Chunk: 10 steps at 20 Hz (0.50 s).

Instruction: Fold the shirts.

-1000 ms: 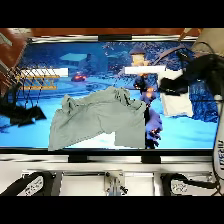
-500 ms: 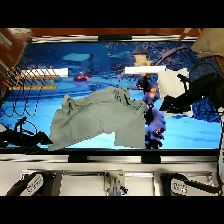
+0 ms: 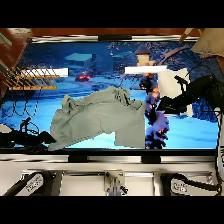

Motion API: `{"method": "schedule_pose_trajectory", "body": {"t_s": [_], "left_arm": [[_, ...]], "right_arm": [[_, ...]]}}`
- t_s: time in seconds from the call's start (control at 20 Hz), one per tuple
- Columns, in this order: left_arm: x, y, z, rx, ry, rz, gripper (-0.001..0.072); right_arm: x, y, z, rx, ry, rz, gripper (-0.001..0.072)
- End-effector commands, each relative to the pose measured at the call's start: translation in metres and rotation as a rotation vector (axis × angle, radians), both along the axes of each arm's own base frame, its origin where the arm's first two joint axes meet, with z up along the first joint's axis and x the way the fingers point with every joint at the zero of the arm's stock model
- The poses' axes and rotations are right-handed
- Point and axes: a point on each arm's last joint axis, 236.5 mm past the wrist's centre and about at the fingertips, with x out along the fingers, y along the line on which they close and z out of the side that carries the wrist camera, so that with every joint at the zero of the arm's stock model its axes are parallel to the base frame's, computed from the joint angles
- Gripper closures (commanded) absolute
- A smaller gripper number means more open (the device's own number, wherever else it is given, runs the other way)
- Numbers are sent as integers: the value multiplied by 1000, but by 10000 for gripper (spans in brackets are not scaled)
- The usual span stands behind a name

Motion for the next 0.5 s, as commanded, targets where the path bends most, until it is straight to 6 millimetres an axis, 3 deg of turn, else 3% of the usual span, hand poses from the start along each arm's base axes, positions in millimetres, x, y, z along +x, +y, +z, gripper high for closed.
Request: {"method": "schedule_pose_trajectory", "body": {"t_s": [0.0, 0.1, 0.15, 0.25, 0.3, 0.45], "left_arm": [[5, -11, -8, 0, -8, -49, 166], [10, -21, -10, 8, -20, -81, 175], [13, -23, -11, 16, -24, -77, 271], [12, -27, -9, 6, -20, -76, 605], [11, -28, -7, 0, -16, -80, 672], [16, -30, 10, -11, -44, -140, 671]], "right_arm": [[2, 13, -12, 66, 43, -15, 139], [3, 14, -20, 78, 65, -21, 139], [6, 15, -25, 81, 71, -29, 139], [10, 27, -40, 72, 75, -10, 139], [14, 38, -48, 66, 65, 15, 139], [18, 67, -74, 46, 13, 172, 139]]}}
